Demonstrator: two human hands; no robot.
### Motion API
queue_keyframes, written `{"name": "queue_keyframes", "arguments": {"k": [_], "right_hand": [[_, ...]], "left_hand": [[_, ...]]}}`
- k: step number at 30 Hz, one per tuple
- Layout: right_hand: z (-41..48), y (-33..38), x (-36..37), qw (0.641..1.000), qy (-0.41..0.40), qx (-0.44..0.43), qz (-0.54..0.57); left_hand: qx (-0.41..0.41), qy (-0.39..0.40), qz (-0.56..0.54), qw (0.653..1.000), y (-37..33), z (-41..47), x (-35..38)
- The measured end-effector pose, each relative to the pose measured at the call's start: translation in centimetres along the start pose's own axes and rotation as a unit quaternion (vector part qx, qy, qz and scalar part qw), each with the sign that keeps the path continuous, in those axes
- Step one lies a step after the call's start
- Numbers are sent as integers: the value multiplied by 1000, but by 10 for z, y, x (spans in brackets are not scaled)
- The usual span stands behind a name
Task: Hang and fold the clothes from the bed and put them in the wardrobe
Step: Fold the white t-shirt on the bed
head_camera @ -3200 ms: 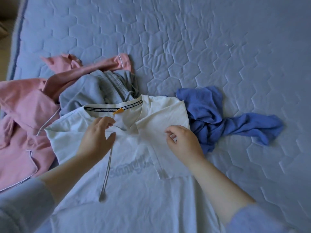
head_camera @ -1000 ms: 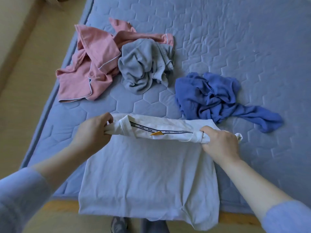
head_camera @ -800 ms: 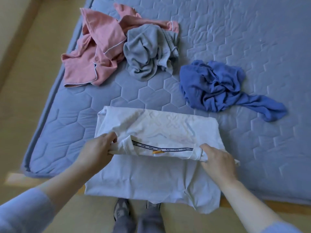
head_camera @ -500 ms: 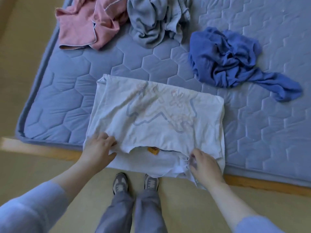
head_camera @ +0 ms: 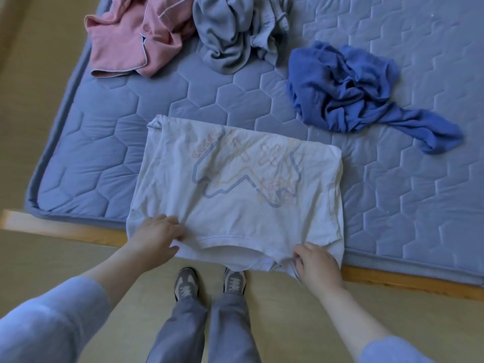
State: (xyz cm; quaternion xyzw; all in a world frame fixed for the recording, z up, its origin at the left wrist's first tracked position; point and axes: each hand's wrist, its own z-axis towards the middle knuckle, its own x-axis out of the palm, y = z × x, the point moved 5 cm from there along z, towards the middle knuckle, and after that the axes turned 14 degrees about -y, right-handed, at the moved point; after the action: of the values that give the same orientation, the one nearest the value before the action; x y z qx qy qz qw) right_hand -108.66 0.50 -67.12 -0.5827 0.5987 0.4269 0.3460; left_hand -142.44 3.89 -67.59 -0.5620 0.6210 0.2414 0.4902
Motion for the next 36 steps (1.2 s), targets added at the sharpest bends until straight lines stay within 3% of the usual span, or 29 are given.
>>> {"name": "queue_keyframes", "arguments": {"k": [2,6,9,15,22,31,36], "right_hand": [[1,3,-3,999,-26,20,22],[20,16,-22,995,-79,25,57],[48,20,-40,992,-92,41,75],[114,19,-74,990,-107,49,75],[190,11,-100,986,-139,21,86],[244,-24,-94,1000,-22,3,-10],[252,-32,-94,1000,-18,-7,16]], "left_hand": [[-20,-12,-70,997,-1,-4,1],[-128,-131,-216,959,9,-1,-20],[-119,-177,-206,955,19,18,-43],[-72,-197,-143,967,28,85,-91],[-71,-194,-113,972,20,157,-104],[-116,-69,88,987,32,225,-84],[-106,-50,40,992,49,236,-86]]}}
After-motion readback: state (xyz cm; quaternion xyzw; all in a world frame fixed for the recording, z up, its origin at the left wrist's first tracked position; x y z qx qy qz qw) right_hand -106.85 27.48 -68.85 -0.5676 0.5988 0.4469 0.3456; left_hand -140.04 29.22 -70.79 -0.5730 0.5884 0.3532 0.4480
